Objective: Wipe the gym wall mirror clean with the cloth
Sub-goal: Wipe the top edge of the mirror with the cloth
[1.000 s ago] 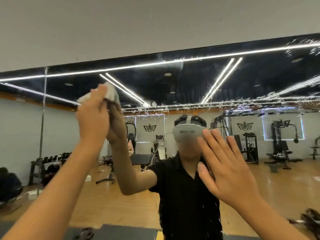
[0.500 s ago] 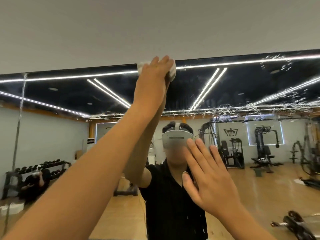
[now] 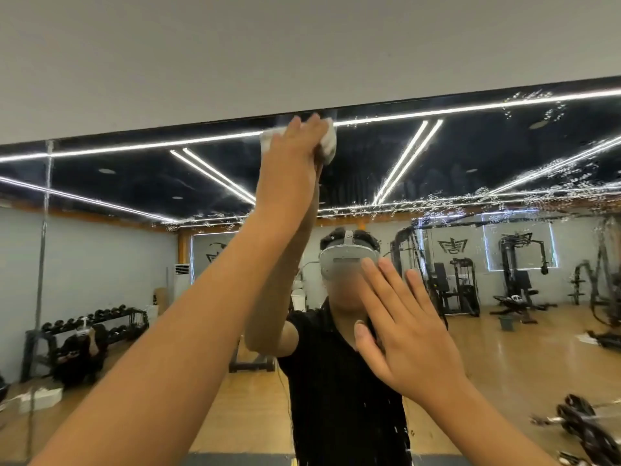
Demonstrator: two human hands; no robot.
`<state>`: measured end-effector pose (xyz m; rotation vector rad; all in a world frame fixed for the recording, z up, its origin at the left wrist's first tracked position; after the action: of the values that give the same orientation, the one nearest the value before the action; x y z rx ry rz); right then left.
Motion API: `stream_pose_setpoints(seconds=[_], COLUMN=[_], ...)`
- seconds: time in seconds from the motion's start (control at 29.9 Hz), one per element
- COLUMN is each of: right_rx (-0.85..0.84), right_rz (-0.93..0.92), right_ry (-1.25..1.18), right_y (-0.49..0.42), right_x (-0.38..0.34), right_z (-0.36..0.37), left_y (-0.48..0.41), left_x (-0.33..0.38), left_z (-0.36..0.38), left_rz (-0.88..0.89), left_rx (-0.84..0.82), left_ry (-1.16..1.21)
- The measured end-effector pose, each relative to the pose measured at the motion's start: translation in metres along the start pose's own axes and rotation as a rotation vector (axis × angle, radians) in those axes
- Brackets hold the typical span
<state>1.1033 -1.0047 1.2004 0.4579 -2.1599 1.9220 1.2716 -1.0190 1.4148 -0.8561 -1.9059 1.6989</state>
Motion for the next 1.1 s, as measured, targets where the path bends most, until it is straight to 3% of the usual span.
stream_pose_setpoints(seconds=[0.13,0.33,0.5,0.6,0.7,0.87,1.1], right_rx=[-0.002,-0.006,-0.013,-0.009,-0.01,-0.01,-0.035], right_rz=[0.007,0.0,0.007,0.006,0.011,0.018,0.017], right_ry=[0.005,0.0,0.002,0.007,0.003,0.0,0.005], right_y=[0.0,0.0,0.001,0.001,0.001,0.001,0.002], right_x=[-0.001,-0.001,0.0,0.0,-0.001,-0.001,-0.001], right_z=[-0.001,-0.002,0.0,0.001,0.001,0.001,0.001], left_y=[-0.031,0.064,0.099,0.104,0.106,0.11,0.032], left_x=[0.009,-0.016,-0.103,-0.112,-0.09,-0.019,0.0], left_z=[-0.005,-0.002,-0.057,-0.058,-0.044,-0.002,0.001], left_rz=[-0.033,0.0,-0.358,-0.4,-0.359,-0.095,-0.125], left_rx=[0.029,0.011,0.235,0.263,0.246,0.044,0.055], left_ry=[0.006,0.034,0.076,0.015,0.018,0.035,0.057])
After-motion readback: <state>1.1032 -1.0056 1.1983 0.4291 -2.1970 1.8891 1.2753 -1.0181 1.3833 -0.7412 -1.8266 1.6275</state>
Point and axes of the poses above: each hand's wrist, its own y-axis away from the middle knuckle, its own z-axis out of the palm, x = y × z, the point moved 3 cm from there along -y, towards the middle knuckle, and after that the axes turned 2 degrees about -y, right-handed, at the moved point
